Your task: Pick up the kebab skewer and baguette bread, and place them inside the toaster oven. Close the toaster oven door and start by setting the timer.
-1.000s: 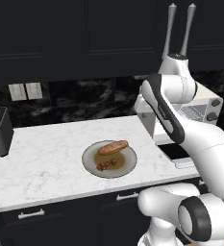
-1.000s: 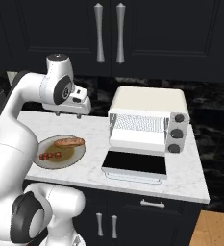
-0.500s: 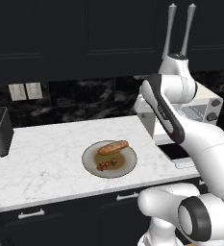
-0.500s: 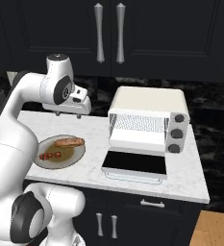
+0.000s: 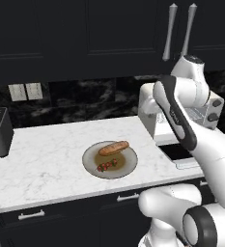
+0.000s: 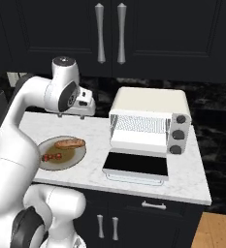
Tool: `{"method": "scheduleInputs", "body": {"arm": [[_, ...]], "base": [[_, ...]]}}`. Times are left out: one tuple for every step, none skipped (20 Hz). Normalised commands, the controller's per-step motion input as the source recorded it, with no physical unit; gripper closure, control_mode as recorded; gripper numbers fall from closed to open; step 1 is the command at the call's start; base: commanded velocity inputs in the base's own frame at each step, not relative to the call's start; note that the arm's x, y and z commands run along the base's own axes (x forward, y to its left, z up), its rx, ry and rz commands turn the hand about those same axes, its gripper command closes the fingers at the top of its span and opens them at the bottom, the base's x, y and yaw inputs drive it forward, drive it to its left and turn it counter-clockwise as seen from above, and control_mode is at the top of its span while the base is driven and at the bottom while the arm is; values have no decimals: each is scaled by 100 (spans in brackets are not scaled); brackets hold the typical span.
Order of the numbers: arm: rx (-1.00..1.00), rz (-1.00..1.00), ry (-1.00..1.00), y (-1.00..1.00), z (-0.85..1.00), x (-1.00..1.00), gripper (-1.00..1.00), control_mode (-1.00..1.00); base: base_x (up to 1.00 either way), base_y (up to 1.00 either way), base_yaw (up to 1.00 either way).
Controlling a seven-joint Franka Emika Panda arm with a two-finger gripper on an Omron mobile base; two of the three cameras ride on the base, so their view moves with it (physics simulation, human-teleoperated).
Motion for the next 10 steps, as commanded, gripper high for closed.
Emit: {"method": "scheduleInputs", "body": {"arm": [[17,37,-43,-58,-11,-40,-100,-100],[16,37,-35,-57,-17,-36,-100,-100],[15,41,-24,-56,-23,-23,-100,-100],[13,43,-26,-57,-23,-17,-100,-100],[8,38,-34,-56,-24,-15,-100,-100],[0,34,-46,-51,-22,-11,-100,-100],[0,28,-51,-49,-22,-10,-100,-100],[0,24,-51,-51,-21,-3,-100,-100],[0,24,-43,-52,-22,0,-100,-100],[0,26,-35,-55,-22,0,-100,-100]], "base": [[0,0,0],[0,0,0],[0,0,0],[0,0,0],[0,0,0],[0,0,0],[0,0,0],[0,0,0],[0,0,0],[0,0,0]]}}
